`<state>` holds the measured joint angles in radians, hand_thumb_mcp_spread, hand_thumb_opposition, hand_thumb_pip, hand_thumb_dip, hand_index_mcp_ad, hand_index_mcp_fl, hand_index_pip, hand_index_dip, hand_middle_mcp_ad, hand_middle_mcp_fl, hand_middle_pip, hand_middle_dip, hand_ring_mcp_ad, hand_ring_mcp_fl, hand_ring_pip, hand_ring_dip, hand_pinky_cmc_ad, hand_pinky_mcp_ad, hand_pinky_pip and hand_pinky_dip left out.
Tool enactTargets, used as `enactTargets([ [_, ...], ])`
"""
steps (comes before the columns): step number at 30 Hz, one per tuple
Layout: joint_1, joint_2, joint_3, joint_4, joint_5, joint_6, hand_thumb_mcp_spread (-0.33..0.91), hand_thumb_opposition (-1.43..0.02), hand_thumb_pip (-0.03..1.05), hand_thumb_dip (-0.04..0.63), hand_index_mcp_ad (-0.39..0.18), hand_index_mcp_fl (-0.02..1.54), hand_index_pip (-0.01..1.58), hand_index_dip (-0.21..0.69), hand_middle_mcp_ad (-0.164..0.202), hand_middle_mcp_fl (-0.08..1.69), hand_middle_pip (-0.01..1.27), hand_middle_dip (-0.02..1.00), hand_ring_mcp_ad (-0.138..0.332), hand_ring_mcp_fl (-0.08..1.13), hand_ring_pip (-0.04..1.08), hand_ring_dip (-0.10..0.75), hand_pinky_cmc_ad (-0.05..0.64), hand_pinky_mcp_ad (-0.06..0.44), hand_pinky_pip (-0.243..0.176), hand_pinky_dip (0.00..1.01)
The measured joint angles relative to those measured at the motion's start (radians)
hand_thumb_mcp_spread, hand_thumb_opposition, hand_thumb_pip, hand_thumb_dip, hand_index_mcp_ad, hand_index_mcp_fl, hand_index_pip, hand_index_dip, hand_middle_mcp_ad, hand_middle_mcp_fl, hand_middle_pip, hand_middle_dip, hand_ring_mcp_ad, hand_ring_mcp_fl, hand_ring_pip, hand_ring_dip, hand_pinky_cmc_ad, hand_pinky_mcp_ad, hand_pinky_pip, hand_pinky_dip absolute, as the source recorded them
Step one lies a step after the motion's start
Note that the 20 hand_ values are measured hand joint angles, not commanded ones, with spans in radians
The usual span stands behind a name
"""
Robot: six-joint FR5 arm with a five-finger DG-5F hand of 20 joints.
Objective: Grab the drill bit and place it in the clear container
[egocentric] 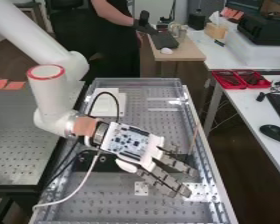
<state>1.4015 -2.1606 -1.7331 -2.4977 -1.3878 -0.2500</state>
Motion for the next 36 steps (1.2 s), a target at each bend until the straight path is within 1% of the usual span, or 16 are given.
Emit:
enactTargets([
  [2,-0.001,-0.005,0.005,-0.005,0.0,-0.002,0.36,-0.85,0.68,0.253,-0.054,0.04,1.42,0.171,0.126,0.08,0.14,0.15,0.281,-0.01,0.06,-0.014,0.33,0.206,-0.138,0.25],
  [6,-0.003,-0.011,0.011,-0.012,-0.001,-0.004,0.36,-0.85,0.68,0.253,-0.054,0.02,1.49,0.281,0.124,0.08,0.14,0.16,0.281,-0.01,0.06,-0.014,0.332,0.206,-0.138,0.23],
  [8,-0.005,-0.013,0.015,-0.016,-0.005,-0.004,0.37,-0.85,0.68,0.253,-0.051,0.0,1.54,0.309,0.124,0.08,0.14,0.16,0.278,-0.01,0.06,-0.014,0.333,0.201,-0.133,0.23],
  [9,-0.005,-0.014,0.015,-0.016,-0.006,-0.004,0.37,-0.85,0.68,0.253,-0.051,0.01,1.54,0.323,0.112,0.08,0.14,0.16,0.279,-0.01,0.06,-0.014,0.33,0.201,-0.133,0.24],
  [11,-0.006,-0.016,0.019,-0.018,-0.007,0.0,0.37,-0.85,0.68,0.253,-0.051,0.0,1.56,0.349,0.101,0.08,0.14,0.16,0.278,-0.01,0.06,-0.014,0.316,0.199,-0.127,0.24],
  [15,-0.008,-0.019,0.022,-0.016,-0.013,0.001,0.39,-0.85,0.68,0.253,-0.052,0.0,1.56,0.379,0.099,0.1,0.14,0.16,0.278,0.0,0.06,-0.014,0.312,0.199,-0.124,0.23],
  [23,-0.009,-0.031,0.034,-0.013,-0.017,0.004,0.4,-0.87,0.68,0.269,-0.051,0.0,1.56,0.382,0.099,0.12,0.14,0.17,0.278,-0.01,0.06,-0.014,0.312,0.201,-0.124,0.2],
  [25,-0.009,-0.032,0.036,-0.01,-0.021,0.005,0.4,-0.87,0.68,0.269,-0.051,0.03,1.56,0.379,0.099,0.12,0.14,0.17,0.278,0.0,0.06,-0.014,0.312,0.201,-0.122,0.19],
  [26,-0.009,-0.033,0.036,-0.009,-0.024,0.004,0.4,-0.87,0.67,0.269,-0.051,0.09,1.53,0.374,0.099,0.14,0.14,0.17,0.278,0.0,0.06,-0.014,0.312,0.201,-0.12,0.19],
  [29,-0.012,-0.035,0.036,-0.005,-0.028,0.003,0.42,-0.86,0.67,0.269,-0.051,0.17,1.46,0.318,0.099,0.16,0.14,0.17,0.278,-0.01,0.08,-0.014,0.312,0.201,-0.113,0.19],
  [31,-0.013,-0.036,0.037,-0.005,-0.029,0.002,0.42,-0.86,0.67,0.269,-0.051,0.24,1.43,0.297,0.099,0.17,0.14,0.17,0.278,-0.01,0.08,-0.014,0.316,0.201,-0.106,0.2],
  [34,-0.017,-0.037,0.043,-0.017,-0.044,0.0,0.42,-0.87,0.67,0.269,-0.051,0.28,1.41,0.25,0.099,0.17,0.14,0.17,0.278,-0.01,0.08,-0.014,0.318,0.201,-0.106,0.2],
  [36,-0.019,-0.038,0.046,-0.025,-0.045,-0.002,0.43,-0.88,0.67,0.269,-0.051,0.32,1.36,0.218,0.099,0.17,0.14,0.17,0.274,-0.01,0.08,-0.014,0.316,0.201,-0.106,0.2],
])
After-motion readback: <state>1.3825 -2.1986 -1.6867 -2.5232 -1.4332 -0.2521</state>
